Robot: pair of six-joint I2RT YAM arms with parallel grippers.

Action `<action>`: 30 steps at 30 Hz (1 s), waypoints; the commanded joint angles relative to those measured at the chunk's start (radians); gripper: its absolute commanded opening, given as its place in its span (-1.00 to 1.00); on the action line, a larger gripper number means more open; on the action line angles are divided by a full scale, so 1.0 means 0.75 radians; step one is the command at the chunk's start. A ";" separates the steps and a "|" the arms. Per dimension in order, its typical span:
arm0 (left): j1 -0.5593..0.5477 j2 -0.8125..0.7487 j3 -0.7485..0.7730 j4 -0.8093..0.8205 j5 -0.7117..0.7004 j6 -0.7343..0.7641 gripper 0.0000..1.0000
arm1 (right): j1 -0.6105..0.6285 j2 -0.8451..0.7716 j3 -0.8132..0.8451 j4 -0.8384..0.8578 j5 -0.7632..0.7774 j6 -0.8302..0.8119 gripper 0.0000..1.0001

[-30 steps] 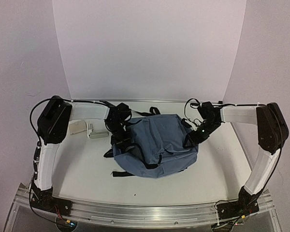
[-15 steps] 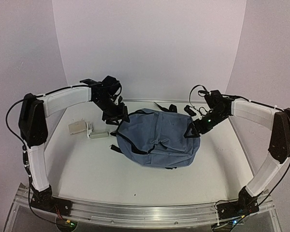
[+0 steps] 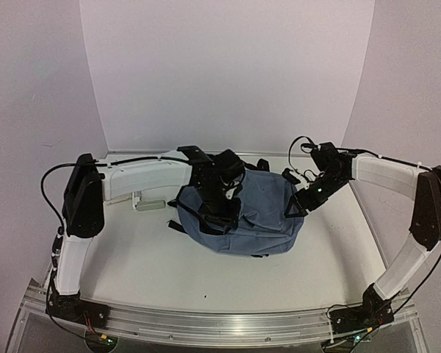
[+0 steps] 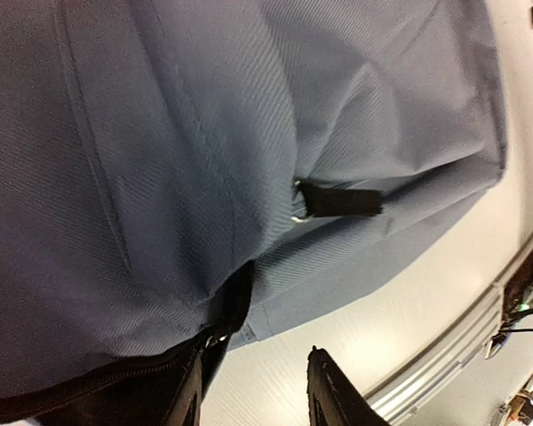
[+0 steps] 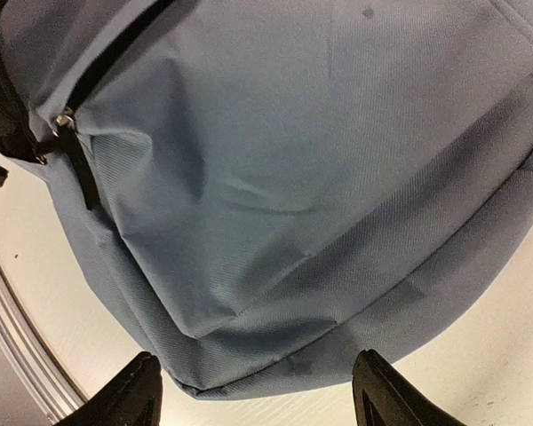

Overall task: Pack the student bag
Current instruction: Adjust the student bag at the center of the board.

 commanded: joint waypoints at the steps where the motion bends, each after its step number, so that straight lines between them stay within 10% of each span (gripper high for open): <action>1: -0.030 0.047 0.110 -0.095 -0.102 -0.019 -0.20 | 0.006 0.029 -0.033 -0.028 0.113 -0.023 0.46; 23: -0.092 0.276 0.323 -0.280 -0.344 -0.049 -0.35 | 0.006 0.196 -0.045 -0.047 0.079 -0.009 0.47; 30: -0.093 0.231 0.305 -0.289 -0.390 -0.105 -0.80 | 0.004 0.251 -0.052 -0.038 0.150 -0.030 -0.23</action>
